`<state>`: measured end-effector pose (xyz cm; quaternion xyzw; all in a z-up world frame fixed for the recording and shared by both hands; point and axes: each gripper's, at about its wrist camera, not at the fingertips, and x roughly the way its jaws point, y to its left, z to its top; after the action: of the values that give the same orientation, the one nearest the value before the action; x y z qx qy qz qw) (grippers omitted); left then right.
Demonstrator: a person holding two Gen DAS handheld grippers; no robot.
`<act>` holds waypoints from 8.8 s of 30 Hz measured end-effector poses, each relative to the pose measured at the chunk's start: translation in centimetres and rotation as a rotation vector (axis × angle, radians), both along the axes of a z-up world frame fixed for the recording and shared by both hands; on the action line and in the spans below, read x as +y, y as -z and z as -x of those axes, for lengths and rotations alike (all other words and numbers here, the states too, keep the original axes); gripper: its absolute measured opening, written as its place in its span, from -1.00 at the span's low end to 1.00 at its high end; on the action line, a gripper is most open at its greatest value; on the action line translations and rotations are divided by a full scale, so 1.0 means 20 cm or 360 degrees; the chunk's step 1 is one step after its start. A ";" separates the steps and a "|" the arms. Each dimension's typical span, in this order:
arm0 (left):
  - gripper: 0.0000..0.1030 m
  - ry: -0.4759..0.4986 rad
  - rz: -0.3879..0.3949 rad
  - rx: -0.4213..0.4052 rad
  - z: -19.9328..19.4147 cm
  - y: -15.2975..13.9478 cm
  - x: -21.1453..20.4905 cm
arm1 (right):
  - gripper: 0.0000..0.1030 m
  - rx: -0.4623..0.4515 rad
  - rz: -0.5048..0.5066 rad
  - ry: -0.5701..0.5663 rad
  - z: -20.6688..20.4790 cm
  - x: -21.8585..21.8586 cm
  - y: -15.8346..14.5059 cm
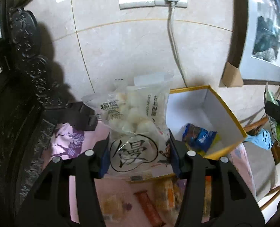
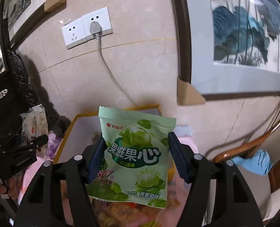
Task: Organize snacks
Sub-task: 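Drop the white bun bag and green candy bag into the yellow box, then grasp the round bread pack with the left gripper while the right grasps the red bar, then carry the round bread pack and red bar over the yellow box and release both, then grasp the puffed cracker pack with the left gripper while the right grasps the pink-edged biscuit bag, then release the cracker pack into the box with the left gripper while the right holds the biscuit bag above it, then grasp a second orange cracker pack with the left gripper while the right holds the biscuit bag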
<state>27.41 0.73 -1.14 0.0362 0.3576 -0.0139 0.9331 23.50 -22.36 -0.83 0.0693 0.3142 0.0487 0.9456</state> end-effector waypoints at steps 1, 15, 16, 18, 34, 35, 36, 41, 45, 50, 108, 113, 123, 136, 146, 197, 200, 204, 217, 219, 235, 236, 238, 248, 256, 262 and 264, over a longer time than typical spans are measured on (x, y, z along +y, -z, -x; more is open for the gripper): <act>0.01 -0.0008 0.0019 0.0014 -0.03 0.01 0.01 | 0.28 -0.0002 -0.0003 -0.0001 -0.03 0.00 0.00; 0.96 -0.0203 -0.0052 -0.0043 -0.20 0.14 0.06 | 0.78 0.0120 0.0111 -0.0018 -0.32 0.09 0.14; 0.96 -0.0259 -0.0122 -0.0088 -0.19 0.15 0.08 | 0.97 0.0133 0.0189 0.0006 -0.33 0.10 0.15; 0.96 -0.0252 -0.0202 -0.0048 -0.15 0.19 0.14 | 0.97 0.0123 0.0266 -0.0064 -0.29 0.13 0.18; 0.96 -0.0408 0.0007 0.0488 0.38 0.87 0.65 | 0.97 0.0719 0.0047 -0.0361 0.35 0.34 0.70; 0.96 -0.0356 -0.0005 0.0480 0.36 0.87 0.62 | 0.97 0.0749 0.0025 -0.0320 0.37 0.33 0.72; 0.96 -0.0294 -0.0022 0.0469 0.34 0.88 0.59 | 0.97 0.0768 0.0017 -0.0298 0.37 0.32 0.73; 0.96 -0.0032 -0.0376 0.0577 0.24 1.04 0.37 | 0.97 0.0743 -0.0020 -0.0238 0.42 0.37 0.68; 0.14 -0.0183 0.0118 0.0576 0.24 1.04 0.58 | 0.97 0.0567 0.0004 -0.0463 0.48 0.64 0.50; 0.05 -0.0451 0.0186 0.0598 0.38 1.02 0.78 | 0.97 0.0473 0.0266 -0.0715 0.47 1.05 0.64; 0.06 -0.0378 0.0272 0.0323 0.87 0.41 0.63 | -0.53 0.0281 -0.0173 -0.0550 0.41 0.55 0.22; 0.06 -0.0275 0.0164 0.0144 0.69 0.21 0.38 | -0.53 0.0146 -0.0168 -0.0405 0.25 0.35 0.07; 0.06 -0.0024 0.0123 -0.0056 -0.03 0.06 0.02 | -0.53 0.0108 -0.0046 -0.0308 -0.16 0.17 0.06; 0.96 -0.0239 -0.0013 0.0027 -0.13 0.19 0.01 | 0.97 0.0182 0.0298 -0.0279 -0.20 0.17 0.30; 0.96 -0.0135 -0.0083 0.0241 0.27 0.42 0.19 | 0.97 0.0564 0.0296 -0.0855 0.27 0.30 0.72; -0.66 -0.0003 0.0153 0.0149 -0.07 0.19 0.15 | 0.01 0.0223 -0.0235 -0.0230 -0.19 0.06 0.10; -0.35 -0.0025 0.0200 0.0202 0.01 0.31 0.23 | 0.01 0.0204 -0.0199 -0.0250 -0.14 0.06 0.11; 0.86 -0.0253 0.0224 0.0205 0.20 0.49 0.36 | 0.01 0.0227 -0.0273 -0.0271 -0.03 0.01 0.14; 0.88 -0.0693 0.0392 0.0630 0.22 1.03 0.70 | 0.01 0.0187 -0.0185 -0.0222 0.24 -0.11 0.14; 0.92 -0.0756 0.0507 0.0611 0.19 1.05 0.73 | 0.01 0.0178 -0.0192 -0.0195 0.26 -0.12 0.15; 0.96 -0.0912 0.0708 0.0667 -0.11 1.05 0.82 | 0.01 0.0299 -0.0306 -0.0390 0.25 0.09 0.30; 0.96 -0.0848 0.0684 0.0678 -0.14 1.07 0.81 | 0.01 0.0307 -0.0291 -0.0403 0.26 0.11 0.29; 0.96 -0.0807 0.0646 0.0710 -0.19 1.10 0.79 | 0.01 0.0323 -0.0291 -0.0439 0.28 0.13 0.29; 0.96 -0.0879 0.0300 0.0873 -0.11 1.15 0.74 | 0.01 0.0297 -0.0318 -0.0421 0.35 0.10 0.23; -0.09 -0.0631 0.0180 0.0734 0.04 1.08 0.60 | 0.01 0.0244 -0.0410 -0.0332 0.38 0.02 0.21; -0.10 -0.0570 0.0259 0.0701 0.12 1.02 0.60 | 0.01 0.0251 -0.0400 -0.0336 0.38 0.03 0.20; -0.10 -0.0606 0.0246 0.0676 0.19 0.91 0.58 | 0.01 0.0235 -0.0383 -0.0343 0.39 0.03 0.18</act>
<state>23.69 12.26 -19.32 -0.1063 0.5433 0.1270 0.8231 15.77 -21.75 -4.36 0.1512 0.3803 0.1816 0.8942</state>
